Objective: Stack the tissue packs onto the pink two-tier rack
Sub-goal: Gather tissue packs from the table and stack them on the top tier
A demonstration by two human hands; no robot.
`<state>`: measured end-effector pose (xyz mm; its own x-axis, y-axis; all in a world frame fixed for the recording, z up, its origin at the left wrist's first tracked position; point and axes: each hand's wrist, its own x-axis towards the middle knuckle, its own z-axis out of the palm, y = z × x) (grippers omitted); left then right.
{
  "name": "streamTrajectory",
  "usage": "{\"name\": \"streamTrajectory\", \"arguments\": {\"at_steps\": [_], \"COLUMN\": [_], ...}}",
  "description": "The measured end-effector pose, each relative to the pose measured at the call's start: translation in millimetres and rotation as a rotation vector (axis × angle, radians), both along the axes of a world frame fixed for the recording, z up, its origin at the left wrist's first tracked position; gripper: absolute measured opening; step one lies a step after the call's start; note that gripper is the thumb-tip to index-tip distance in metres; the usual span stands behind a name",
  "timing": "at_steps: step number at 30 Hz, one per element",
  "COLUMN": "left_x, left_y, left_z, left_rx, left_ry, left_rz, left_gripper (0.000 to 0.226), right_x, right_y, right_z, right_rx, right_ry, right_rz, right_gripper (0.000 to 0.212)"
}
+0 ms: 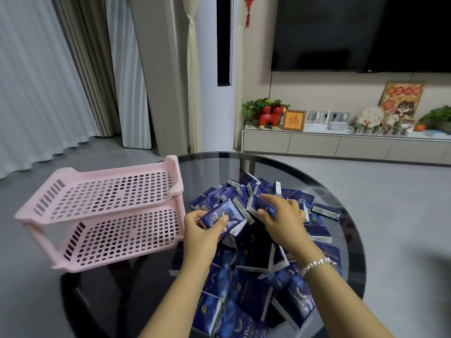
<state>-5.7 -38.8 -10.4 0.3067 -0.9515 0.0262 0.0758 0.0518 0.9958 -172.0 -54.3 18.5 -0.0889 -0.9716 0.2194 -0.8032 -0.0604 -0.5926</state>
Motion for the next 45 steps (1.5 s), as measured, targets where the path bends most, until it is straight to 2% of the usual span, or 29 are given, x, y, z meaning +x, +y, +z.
{"name": "streamTrajectory", "arguments": {"at_steps": [3, 7, 13, 16, 18, 23, 25, 28, 33, 39, 43, 45], "left_x": [-2.8, -1.7, 4.9, 7.9, 7.8, 6.7, 8.0, 9.3, 6.3, -3.6, -6.0, -6.2], "left_y": [-1.3, -4.2, -2.2, -1.2, -0.2, 4.3, 4.4, 5.1, 12.2, 19.2, 22.6, 23.8], "left_z": [0.1, -0.6, -4.4, -4.9, -4.1, -1.2, 0.3, 2.5, 7.8, 16.1, 19.2, 19.1], "left_rx": [-0.034, -0.053, -0.008, -0.007, -0.006, 0.022, 0.028, 0.025, -0.002, 0.012, 0.023, 0.01], "left_ry": [-0.069, -0.125, -0.018, 0.08, 0.108, 0.184, 0.214, 0.208, 0.171, 0.233, 0.326, 0.323], "left_rz": [0.004, -0.025, -0.022, -0.048, -0.064, -0.102, -0.094, -0.079, -0.082, -0.122, -0.201, -0.241], "left_gripper": [0.038, 0.029, 0.029, 0.037, 0.035, 0.014, 0.016, 0.023, 0.024, 0.026, 0.027, 0.028], "right_x": [-2.2, -2.5, -1.7, -2.1, -0.5, 7.3, 10.1, 14.1, 12.9, 13.4, 17.9, 22.4], "right_y": [-13.8, -25.9, -31.4, -34.0, -33.8, -27.4, -24.5, -16.4, -1.3, 14.5, 27.0, 29.8], "right_z": [0.6, 2.2, 4.0, 2.4, 1.1, -4.9, -3.4, 6.0, 18.9, 18.6, 19.1, 16.6], "right_rx": [0.107, 0.166, 0.232, 0.203, 0.187, 0.164, 0.13, 0.113, 0.17, 0.185, 0.139, 0.121], "right_ry": [0.066, 0.132, 0.053, 0.045, 0.0, -0.208, -0.291, -0.517, -0.833, -1.026, -1.29, -1.357], "right_rz": [-0.021, 0.01, 0.098, 0.097, 0.1, 0.12, 0.125, 0.144, 0.177, 0.111, 0.169, 0.159], "right_gripper": [0.046, 0.049, 0.056, 0.051, 0.046, 0.039, 0.041, 0.036, 0.025, 0.025, 0.032, 0.027]}}
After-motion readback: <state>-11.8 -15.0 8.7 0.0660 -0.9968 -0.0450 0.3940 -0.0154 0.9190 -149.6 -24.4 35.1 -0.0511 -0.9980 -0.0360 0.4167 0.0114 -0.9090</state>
